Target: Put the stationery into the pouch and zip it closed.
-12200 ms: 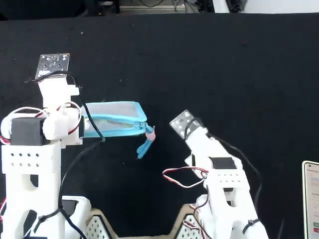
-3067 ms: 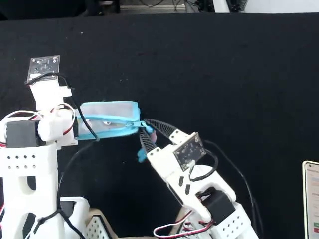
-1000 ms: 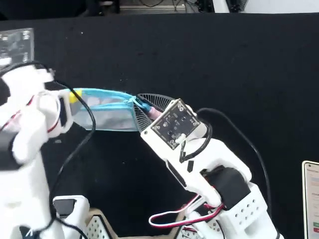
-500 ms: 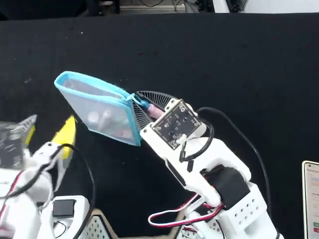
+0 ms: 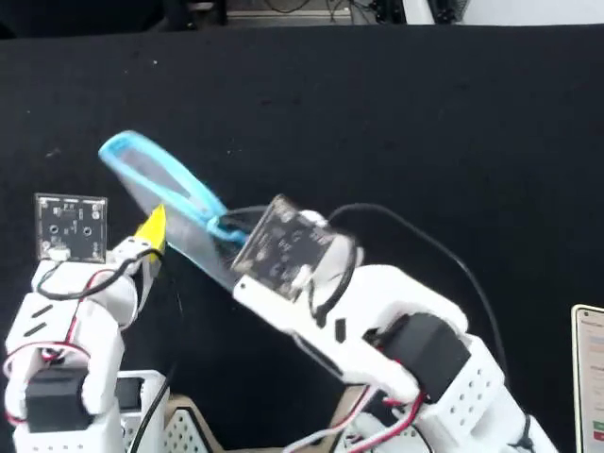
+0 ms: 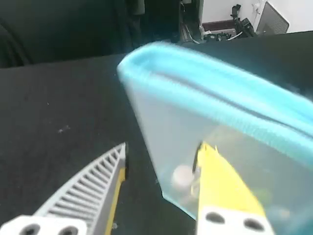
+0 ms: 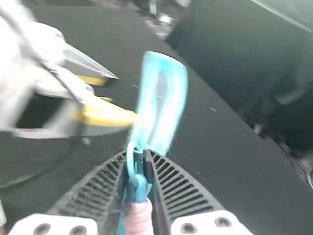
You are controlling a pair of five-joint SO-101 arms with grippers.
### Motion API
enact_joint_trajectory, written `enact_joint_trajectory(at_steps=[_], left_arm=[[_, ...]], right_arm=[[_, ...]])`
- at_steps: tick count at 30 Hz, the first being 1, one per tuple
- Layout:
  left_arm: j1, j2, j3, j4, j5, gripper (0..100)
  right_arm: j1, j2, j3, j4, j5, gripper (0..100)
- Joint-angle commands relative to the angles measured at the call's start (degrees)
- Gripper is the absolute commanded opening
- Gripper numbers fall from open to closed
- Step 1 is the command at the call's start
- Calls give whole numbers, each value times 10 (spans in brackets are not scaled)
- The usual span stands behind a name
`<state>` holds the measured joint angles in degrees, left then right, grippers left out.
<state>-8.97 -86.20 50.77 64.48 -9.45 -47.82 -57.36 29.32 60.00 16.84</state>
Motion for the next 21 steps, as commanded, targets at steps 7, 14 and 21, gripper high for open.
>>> enact_joint_trajectory(at_steps=[7, 14, 21], left_arm=[[0, -13, 41, -132, 89, 234], [0, -13, -109, 104, 88, 237], [0, -13, -301, 296, 4, 238]], right_arm=[[-39, 7, -54, 2, 5, 11], [-39, 7, -47, 0, 5, 11], [-40, 8, -44, -23, 5, 11]])
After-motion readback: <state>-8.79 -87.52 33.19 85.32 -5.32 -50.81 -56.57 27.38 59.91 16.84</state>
